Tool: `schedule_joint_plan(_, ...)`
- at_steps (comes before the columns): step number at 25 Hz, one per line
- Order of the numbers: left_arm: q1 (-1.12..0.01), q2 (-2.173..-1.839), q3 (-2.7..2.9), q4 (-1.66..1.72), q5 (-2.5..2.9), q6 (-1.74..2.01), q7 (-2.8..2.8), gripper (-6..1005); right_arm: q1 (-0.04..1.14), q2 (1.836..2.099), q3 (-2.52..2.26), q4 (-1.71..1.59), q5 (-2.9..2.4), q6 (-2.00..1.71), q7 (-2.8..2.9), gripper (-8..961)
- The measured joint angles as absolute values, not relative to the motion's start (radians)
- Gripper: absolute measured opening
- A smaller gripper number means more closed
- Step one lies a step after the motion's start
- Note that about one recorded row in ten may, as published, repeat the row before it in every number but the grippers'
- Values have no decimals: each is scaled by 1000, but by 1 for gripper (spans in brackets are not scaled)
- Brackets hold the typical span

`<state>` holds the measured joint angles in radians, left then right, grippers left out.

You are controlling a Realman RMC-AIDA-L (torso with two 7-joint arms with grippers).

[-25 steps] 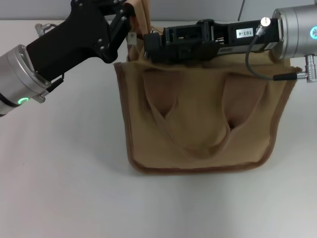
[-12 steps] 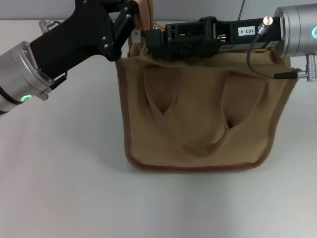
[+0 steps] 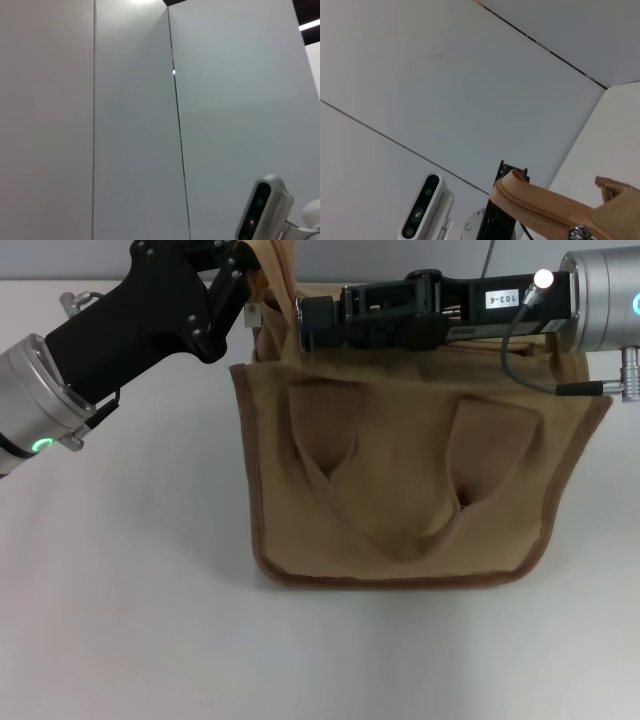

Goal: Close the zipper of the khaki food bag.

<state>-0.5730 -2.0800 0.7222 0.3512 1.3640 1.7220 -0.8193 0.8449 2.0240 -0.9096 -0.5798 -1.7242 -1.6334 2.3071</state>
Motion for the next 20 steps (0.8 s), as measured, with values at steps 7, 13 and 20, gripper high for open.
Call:
schedule_joint_plan(7, -564, -2080, 722, 347, 1359, 1722, -822, 15, 851, 2024, -916, -579, -1731, -1625, 2309, 544)
schedule_joint_plan(13, -562, -2080, 725, 347, 1350, 1726, -826, 15, 852, 2022, -919, -580, -1734, -1623, 2312, 544)
schedule_joint_plan(20, -562, -2080, 732, 344, 1350, 1748, -830, 15, 865, 2020, -926, -582, -1749, -1609, 2307, 545)
